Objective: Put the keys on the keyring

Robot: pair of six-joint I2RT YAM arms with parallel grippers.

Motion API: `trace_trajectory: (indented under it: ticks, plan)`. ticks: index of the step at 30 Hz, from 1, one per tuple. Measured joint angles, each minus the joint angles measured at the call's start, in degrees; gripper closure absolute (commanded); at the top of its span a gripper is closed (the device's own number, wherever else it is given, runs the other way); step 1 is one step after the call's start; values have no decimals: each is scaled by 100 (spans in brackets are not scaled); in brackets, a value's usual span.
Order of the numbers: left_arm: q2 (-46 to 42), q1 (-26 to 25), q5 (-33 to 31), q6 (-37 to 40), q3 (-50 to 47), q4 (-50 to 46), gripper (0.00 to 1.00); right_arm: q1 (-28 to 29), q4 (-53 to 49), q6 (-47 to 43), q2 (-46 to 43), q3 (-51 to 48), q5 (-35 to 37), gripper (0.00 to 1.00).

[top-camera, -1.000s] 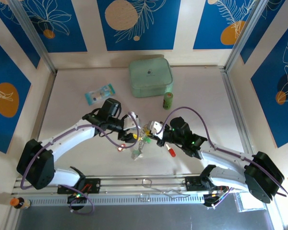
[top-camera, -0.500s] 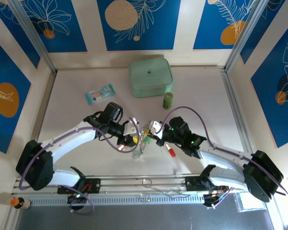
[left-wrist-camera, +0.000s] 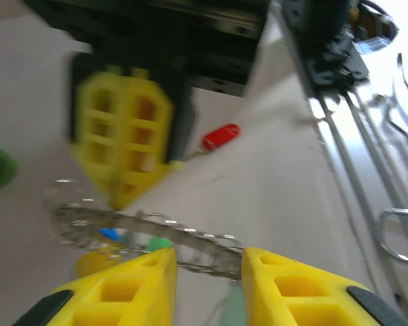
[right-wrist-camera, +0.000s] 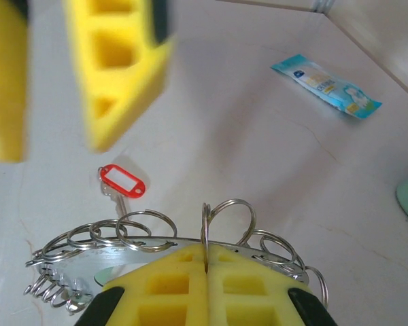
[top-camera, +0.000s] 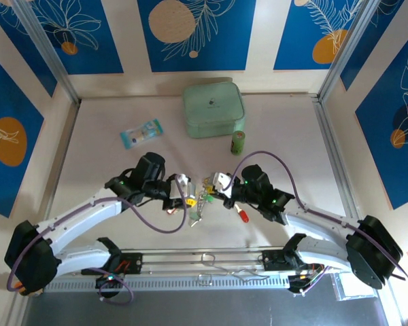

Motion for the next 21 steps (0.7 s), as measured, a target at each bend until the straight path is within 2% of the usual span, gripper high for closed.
trace_trajectory:
  ticks: [4,9,21]
  plan:
    - [315,87,-109,-229,26,289,76,0,-68,-55,0,2,-129,100]
    - [831,87,-109,-374,136,317,74,0,-138,-72,0,63,-186,100]
    - [861,87,109,-437,136,525,71,50,-195,-149,107,199,-238,100]
